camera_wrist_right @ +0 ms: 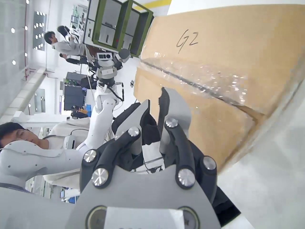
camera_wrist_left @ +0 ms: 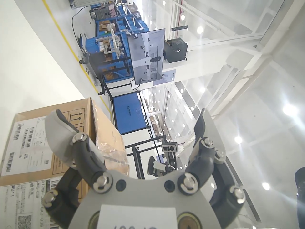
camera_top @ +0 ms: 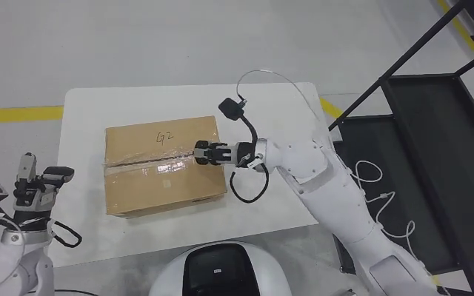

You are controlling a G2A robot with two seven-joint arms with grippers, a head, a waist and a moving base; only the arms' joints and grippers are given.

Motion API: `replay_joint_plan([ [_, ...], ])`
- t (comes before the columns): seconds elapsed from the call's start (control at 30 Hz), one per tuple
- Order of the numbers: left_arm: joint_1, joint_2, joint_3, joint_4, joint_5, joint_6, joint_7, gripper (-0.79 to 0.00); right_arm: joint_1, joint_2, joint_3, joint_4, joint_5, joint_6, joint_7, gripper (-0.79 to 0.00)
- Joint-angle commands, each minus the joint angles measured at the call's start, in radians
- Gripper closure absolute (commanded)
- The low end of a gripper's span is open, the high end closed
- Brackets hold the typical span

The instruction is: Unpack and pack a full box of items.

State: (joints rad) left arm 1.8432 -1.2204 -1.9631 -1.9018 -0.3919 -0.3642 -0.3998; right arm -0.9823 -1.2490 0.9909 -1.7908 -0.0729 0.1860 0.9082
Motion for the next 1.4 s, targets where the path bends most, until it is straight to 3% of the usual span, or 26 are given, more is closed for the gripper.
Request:
replay_joint_plan([
  [0.0,0.005,-0.001,-0.007,0.0,-0.007,-0.004,0.001,-0.785,0.083,-0.025,-0.11,0.042,0.001,0.029,-0.018,0.0],
  [0.2,0.022,-0.003,-0.026,0.006,-0.027,-0.015,0.003,-0.785,0.242,-0.108,-0.313,0.195,0.07,0.021,-0.103,0.0],
  [0.47,0.028,-0.006,-0.041,0.007,-0.039,-0.022,0.002,-0.785,0.425,-0.229,-0.478,0.423,0.138,-0.011,-0.194,0.0],
  [0.63,0.027,-0.008,-0.055,0.015,-0.057,-0.017,0.002,-0.785,0.524,-0.308,-0.557,0.554,0.162,0.046,-0.182,0.0],
  [0.87,0.013,-0.009,-0.055,0.036,-0.065,-0.012,-0.003,-0.785,0.585,-0.4,-0.594,0.722,0.229,0.046,-0.206,0.0],
  [1.1,0.004,-0.01,-0.054,0.047,-0.064,-0.008,-0.015,-0.785,0.616,-0.454,-0.601,0.842,0.238,0.068,-0.207,0.0],
  [1.37,-0.015,-0.011,-0.049,0.059,-0.06,0.002,-0.023,-0.785,0.599,-0.458,-0.58,0.876,0.212,0.079,-0.151,0.0],
])
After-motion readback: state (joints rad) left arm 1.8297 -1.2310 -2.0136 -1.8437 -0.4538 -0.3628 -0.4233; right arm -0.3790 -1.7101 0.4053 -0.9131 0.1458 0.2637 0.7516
